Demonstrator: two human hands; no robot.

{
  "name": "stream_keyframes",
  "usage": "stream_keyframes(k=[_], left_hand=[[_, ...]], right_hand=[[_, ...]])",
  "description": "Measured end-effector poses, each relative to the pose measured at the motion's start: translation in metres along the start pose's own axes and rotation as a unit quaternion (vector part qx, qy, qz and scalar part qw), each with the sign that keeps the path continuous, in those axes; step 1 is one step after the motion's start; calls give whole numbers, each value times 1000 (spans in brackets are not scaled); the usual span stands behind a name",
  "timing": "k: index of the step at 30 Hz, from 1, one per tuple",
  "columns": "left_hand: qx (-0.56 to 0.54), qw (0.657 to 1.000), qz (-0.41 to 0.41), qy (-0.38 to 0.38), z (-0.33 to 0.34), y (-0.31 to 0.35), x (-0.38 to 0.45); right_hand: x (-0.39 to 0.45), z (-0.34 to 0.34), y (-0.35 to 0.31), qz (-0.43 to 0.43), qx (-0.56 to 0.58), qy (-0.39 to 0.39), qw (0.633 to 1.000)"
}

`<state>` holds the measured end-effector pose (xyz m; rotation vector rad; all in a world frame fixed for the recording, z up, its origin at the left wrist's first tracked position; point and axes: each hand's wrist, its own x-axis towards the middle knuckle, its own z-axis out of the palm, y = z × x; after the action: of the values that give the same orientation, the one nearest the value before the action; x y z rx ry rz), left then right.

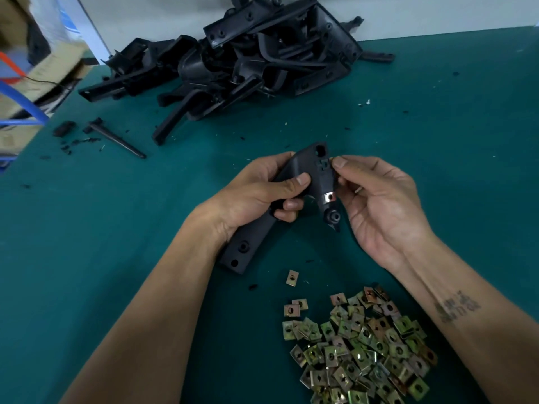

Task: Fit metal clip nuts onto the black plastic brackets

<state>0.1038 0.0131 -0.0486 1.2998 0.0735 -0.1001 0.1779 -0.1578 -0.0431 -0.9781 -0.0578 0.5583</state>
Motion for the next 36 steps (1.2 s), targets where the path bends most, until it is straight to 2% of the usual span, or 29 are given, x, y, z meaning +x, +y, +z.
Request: stream_keyframes(k=[8,15,24,27,28,30,33,34,36], left_hand=[[9,1000,2,4,4,2,-1],[24,1000,1,-10,3,1,-2],[-5,999,42,26,2,-2,-1],[-36,987,96,121,9,2,3],[-65,975,116,176,12,4,5],[-148,936,147,283,17,11,10],[-255,879,189,355,29,25,20],[-259,866,205,376,35,29,24],[-229,854,225,409,53,36,33]], right_hand=[[-2,2,4,-26,-7,21,999],[-5,3,1,-68,-39,2,997],[-3,-10,-4,70,-8,-162,984],[-1,-8,-1,70,9,-182,981],[-1,-6,2,49,-28,-167,984],[-5,2,5,-19,-187,-135,973],[-19,13,10,-100,-387,-191,897],[-24,16,11,-110,-405,-199,885],[-28,18,5,-121,-378,-166,903]])
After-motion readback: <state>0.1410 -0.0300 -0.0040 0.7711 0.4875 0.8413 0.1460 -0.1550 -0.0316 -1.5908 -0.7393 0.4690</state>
